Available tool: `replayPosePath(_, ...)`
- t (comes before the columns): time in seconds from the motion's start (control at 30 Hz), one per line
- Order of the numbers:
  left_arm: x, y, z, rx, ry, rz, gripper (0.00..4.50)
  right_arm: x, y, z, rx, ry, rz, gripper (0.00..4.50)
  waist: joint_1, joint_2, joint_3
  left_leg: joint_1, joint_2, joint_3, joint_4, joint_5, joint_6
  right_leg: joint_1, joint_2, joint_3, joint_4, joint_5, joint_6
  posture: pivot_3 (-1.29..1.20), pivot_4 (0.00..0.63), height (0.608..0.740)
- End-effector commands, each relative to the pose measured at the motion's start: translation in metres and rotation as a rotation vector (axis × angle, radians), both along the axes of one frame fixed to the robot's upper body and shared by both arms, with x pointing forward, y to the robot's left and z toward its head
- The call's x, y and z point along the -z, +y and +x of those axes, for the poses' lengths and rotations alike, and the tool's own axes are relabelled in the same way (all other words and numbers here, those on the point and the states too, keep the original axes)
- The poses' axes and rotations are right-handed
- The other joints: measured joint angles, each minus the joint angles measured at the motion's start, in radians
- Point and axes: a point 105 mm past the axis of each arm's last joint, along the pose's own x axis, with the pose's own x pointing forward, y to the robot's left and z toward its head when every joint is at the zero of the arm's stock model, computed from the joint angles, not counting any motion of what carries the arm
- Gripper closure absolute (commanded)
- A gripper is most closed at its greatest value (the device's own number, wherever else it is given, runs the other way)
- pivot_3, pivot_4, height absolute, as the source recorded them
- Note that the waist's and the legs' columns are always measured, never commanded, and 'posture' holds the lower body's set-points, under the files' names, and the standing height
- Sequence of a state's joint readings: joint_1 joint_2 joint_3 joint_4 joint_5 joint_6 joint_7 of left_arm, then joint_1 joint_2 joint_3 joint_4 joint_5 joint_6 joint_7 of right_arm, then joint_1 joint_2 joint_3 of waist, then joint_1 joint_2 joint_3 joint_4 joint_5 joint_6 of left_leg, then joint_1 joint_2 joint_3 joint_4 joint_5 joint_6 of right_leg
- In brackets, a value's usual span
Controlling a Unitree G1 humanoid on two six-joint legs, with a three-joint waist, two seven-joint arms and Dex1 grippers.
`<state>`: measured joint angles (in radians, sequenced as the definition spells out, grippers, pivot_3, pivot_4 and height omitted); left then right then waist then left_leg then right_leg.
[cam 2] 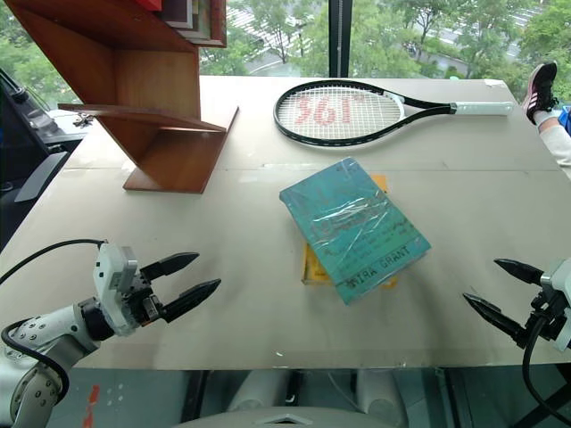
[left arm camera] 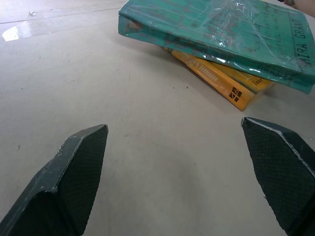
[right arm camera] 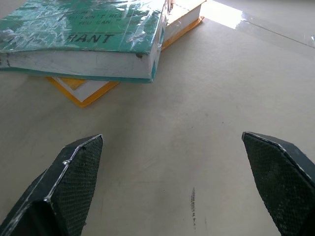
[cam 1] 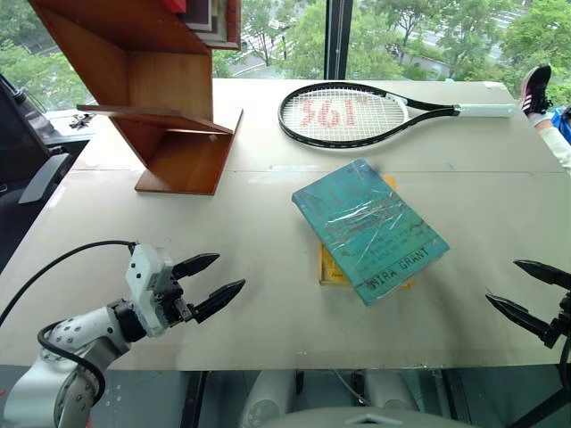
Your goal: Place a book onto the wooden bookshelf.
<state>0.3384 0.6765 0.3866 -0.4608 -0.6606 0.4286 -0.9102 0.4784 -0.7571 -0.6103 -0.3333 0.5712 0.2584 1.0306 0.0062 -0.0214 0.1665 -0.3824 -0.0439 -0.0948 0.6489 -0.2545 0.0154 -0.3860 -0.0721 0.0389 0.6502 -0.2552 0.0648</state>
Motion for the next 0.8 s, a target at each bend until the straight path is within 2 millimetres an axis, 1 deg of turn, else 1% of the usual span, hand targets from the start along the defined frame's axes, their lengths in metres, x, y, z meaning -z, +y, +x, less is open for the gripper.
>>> replayPosePath(0.03,-0.020,-0.003,0.007,0.033,-0.061,-0.021,0.05,-0.021,0.003,0.015,0.064,-0.122,-0.058,0.00,0.001,0.000,0.000,0.000,0.000,0.000,0.000,0.000,0.000,0.000,0.000,0.000,0.000,0.000,0.000,0.00,0.150,0.740)
replayPosePath(0.07,-0.030,-0.009,0.011,0.069,-0.093,-0.030,0.05,-0.033,0.011,0.026,0.107,-0.189,-0.051,0.00,0.003,0.000,0.000,0.000,0.000,0.000,0.000,0.000,0.000,0.000,0.000,0.000,0.000,0.000,0.000,0.00,0.150,0.740)
replayPosePath(0.13,-0.046,-0.018,0.013,0.138,-0.152,-0.040,0.05,-0.051,0.025,0.040,0.141,-0.228,-0.035,0.00,0.003,0.002,0.001,0.000,0.001,0.000,0.001,0.000,0.000,0.000,0.001,0.000,0.000,0.000,0.000,0.00,0.150,0.740)
replayPosePath(0.17,-0.051,-0.020,0.014,0.155,-0.169,-0.044,0.05,-0.059,0.031,0.045,0.131,-0.223,-0.021,0.00,0.003,0.004,0.001,0.000,0.001,0.000,0.002,0.000,0.000,0.000,0.001,0.000,0.001,0.000,0.000,0.00,0.150,0.740)
replayPosePath(0.23,-0.062,-0.025,0.013,0.217,-0.208,-0.027,0.05,-0.075,0.047,0.058,0.072,-0.173,0.059,0.00,-0.003,0.004,0.000,0.001,0.001,0.002,0.001,0.000,0.000,0.000,0.001,0.001,0.001,0.001,0.000,0.00,0.150,0.740)
replayPosePath(0.3,-0.066,-0.030,0.009,0.271,-0.229,-0.012,0.00,-0.080,0.051,0.070,0.083,-0.138,0.057,0.54,-0.005,0.004,0.000,0.000,0.001,0.003,0.000,0.000,0.000,-0.001,0.003,0.001,-0.002,0.001,0.001,0.00,0.150,0.740)
replayPosePath(0.33,-0.068,-0.032,0.008,0.290,-0.236,-0.006,0.00,-0.079,0.053,0.072,0.080,-0.123,0.031,0.82,-0.006,0.004,0.000,-0.001,0.001,0.003,0.000,0.000,0.000,-0.001,0.003,0.001,-0.003,0.002,0.001,0.00,0.150,0.740)
replayPosePath(0.4,-0.068,-0.038,0.001,0.351,-0.251,0.018,0.00,-0.074,0.056,0.085,0.093,-0.091,-0.038,1.72,-0.003,0.004,0.000,-0.003,0.001,0.002,-0.002,0.000,0.001,-0.002,0.003,-0.001,-0.006,0.003,0.003,0.00,0.150,0.740)
replayPosePath(0.43,-0.068,-0.040,-0.002,0.372,-0.255,0.026,0.00,-0.073,0.057,0.089,0.091,-0.082,-0.064,2.09,-0.003,0.004,0.000,-0.004,0.001,0.002,-0.002,-0.001,0.001,-0.003,0.002,-0.001,-0.006,0.003,0.003,0.00,0.150,0.740)
replayPosePath(0.47,-0.067,-0.041,-0.004,0.383,-0.257,0.029,0.00,-0.069,0.059,0.093,0.090,-0.070,-0.106,2.66,-0.002,0.004,0.000,-0.007,0.000,0.002,-0.002,-0.001,0.002,-0.005,0.002,-0.001,-0.007,0.003,0.003,0.00,0.150,0.740)
replayPosePath(0.5,-0.067,-0.042,-0.005,0.386,-0.257,0.030,0.00,-0.066,0.059,0.097,0.091,-0.059,-0.156,2.82,-0.002,0.004,0.000,-0.010,0.000,0.002,-0.001,-0.001,0.002,-0.008,0.002,-0.001,-0.007,0.003,0.004,0.00,0.150,0.740)
replayPosePath(0.53,-0.064,-0.042,-0.006,0.389,-0.254,0.037,0.00,-0.061,0.060,0.104,0.102,-0.036,-0.193,3.31,-0.002,0.005,0.001,-0.013,-0.001,0.002,-0.001,-0.001,0.001,-0.011,0.002,-0.001,-0.007,0.003,0.004,0.00,0.150,0.740)
replayPosePath(0.6,-0.061,-0.042,-0.008,0.390,-0.249,0.045,0.00,-0.055,0.063,0.112,0.110,-0.009,-0.233,3.89,-0.009,0.005,0.001,-0.014,-0.001,0.003,0.000,-0.001,0.001,-0.012,0.001,0.000,-0.007,0.003,0.004,0.00,0.150,0.740)
replayPosePath(0.63,-0.059,-0.042,-0.010,0.388,-0.243,0.047,0.00,-0.051,0.069,0.116,0.097,0.005,-0.241,4.37,-0.010,0.005,0.001,-0.014,-0.001,0.003,0.000,-0.001,0.002,-0.012,0.001,0.000,-0.007,0.003,0.004,0.00,0.150,0.740)
replayPosePath(0.67,-0.058,-0.043,-0.011,0.385,-0.240,0.047,0.00,-0.047,0.076,0.118,0.075,0.029,-0.235,4.44,-0.011,0.005,0.001,-0.014,-0.001,0.003,0.000,-0.001,0.002,-0.012,0.001,0.000,-0.007,0.003,0.004,0.00,0.150,0.740)
replayPosePath(0.73,-0.056,-0.044,-0.012,0.377,-0.238,0.047,0.00,-0.043,0.085,0.120,0.049,0.060,-0.235,4.44,-0.016,0.005,0.001,-0.014,-0.001,0.003,0.000,-0.001,0.002,-0.012,0.001,0.000,-0.007,0.003,0.004,0.00,0.150,0.740)
replayPosePath(0.8,-0.053,-0.044,-0.012,0.350,-0.231,0.057,0.00,-0.037,0.103,0.120,-0.018,0.091,-0.246,4.44,-0.017,0.006,0.001,-0.014,0.000,0.002,0.000,-0.001,0.002,-0.012,0.002,-0.001,-0.007,0.003,0.004,0.00,0.150,0.740)
